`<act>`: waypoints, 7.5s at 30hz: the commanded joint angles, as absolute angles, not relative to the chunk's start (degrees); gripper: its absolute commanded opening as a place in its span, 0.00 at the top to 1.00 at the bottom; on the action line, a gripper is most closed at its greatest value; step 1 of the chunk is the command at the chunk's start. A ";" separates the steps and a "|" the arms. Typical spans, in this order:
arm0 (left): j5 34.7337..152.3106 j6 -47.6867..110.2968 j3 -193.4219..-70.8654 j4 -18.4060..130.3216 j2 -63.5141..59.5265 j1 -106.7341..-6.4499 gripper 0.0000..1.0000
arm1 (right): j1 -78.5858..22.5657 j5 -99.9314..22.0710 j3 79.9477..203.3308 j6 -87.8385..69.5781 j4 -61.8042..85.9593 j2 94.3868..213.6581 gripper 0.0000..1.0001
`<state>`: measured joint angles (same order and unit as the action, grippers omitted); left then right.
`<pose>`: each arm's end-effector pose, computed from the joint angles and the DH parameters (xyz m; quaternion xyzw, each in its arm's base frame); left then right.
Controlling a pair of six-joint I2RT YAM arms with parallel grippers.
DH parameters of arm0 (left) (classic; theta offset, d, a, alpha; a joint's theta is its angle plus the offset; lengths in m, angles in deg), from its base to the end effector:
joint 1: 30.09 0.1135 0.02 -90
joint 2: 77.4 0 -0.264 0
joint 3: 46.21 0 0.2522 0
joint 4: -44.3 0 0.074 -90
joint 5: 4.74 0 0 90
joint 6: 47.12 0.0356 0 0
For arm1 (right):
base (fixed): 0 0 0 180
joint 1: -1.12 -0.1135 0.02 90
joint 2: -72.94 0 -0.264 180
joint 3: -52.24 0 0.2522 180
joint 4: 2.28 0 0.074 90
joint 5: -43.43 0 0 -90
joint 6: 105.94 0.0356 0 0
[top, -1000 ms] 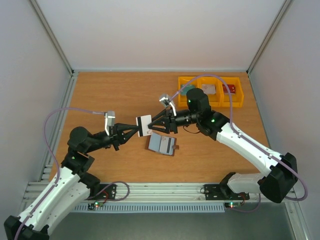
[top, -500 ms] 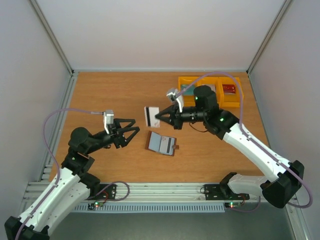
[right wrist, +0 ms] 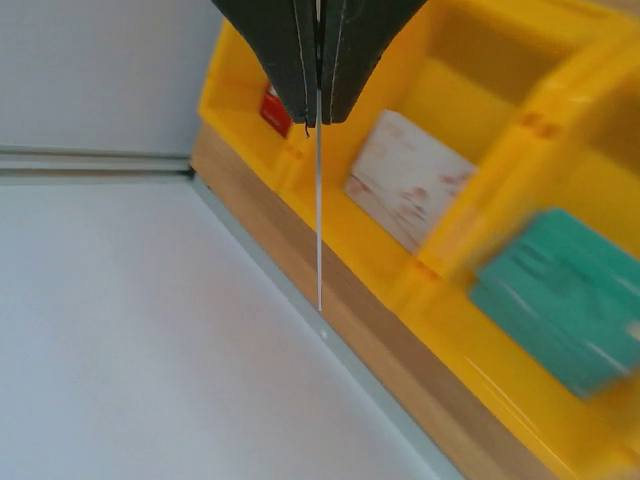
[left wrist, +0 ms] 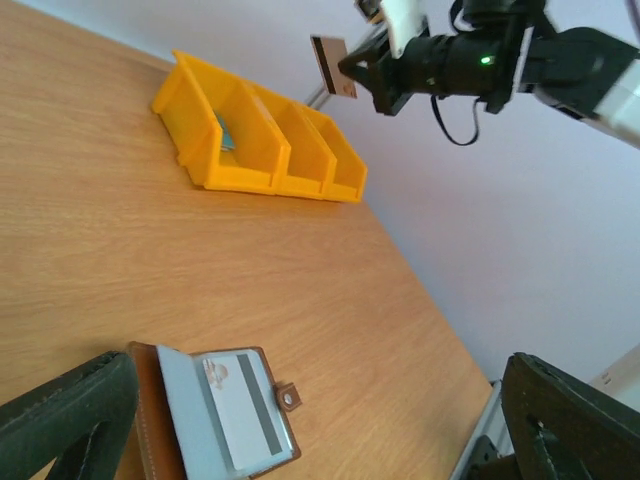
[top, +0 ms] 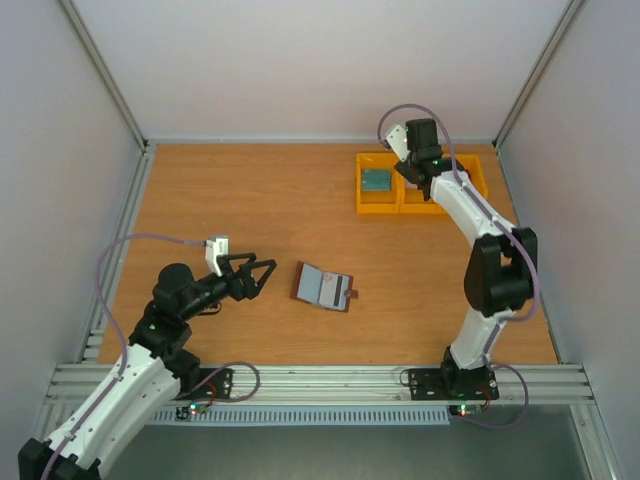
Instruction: Take the credit cards out of the card holder
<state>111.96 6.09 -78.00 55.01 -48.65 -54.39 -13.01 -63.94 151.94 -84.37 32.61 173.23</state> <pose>0.1258 -0.0743 0.2397 0.0714 0.7447 -0.4752 0.4632 0.3975 0.0891 0.3080 -0.5278 0.7060 -0.3261 0.3416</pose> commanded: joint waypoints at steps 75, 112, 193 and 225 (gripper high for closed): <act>106.67 8.71 -75.44 52.96 -48.74 -51.54 0.01 | -4.53 -58.68 159.46 -106.05 24.79 182.98 0.27; 129.87 28.10 -134.46 112.88 30.81 -58.93 0.02 | -24.46 -18.58 115.25 -19.12 42.63 165.31 0.31; 135.41 47.18 -123.87 100.87 -12.76 -64.07 1.00 | -25.16 -3.16 114.22 -29.89 35.99 117.63 0.06; 130.51 33.39 -116.23 88.35 -35.19 -60.67 1.00 | -38.07 4.47 118.82 -37.37 29.99 119.06 0.15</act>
<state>131.28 37.23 -117.10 94.64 -36.04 -61.95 -34.41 7.71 117.90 -30.10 25.24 118.94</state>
